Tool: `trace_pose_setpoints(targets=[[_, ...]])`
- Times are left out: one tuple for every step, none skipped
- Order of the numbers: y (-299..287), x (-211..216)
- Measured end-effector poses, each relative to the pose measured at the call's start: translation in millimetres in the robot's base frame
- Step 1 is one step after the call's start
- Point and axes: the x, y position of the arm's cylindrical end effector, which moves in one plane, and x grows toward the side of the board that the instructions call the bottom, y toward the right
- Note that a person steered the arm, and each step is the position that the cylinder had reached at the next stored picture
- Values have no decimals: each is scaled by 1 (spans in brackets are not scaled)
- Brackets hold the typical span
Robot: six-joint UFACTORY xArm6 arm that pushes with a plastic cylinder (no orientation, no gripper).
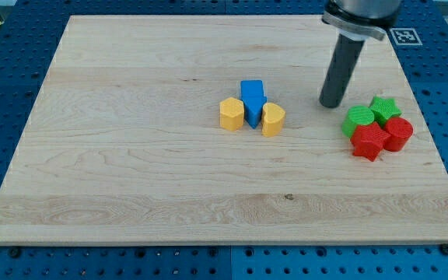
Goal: Place the red star at the bottom right side of the board
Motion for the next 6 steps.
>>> trace_pose_setpoints(targets=[[18,23],[39,49],[46,64],[46,75],[41,86],[38,106]])
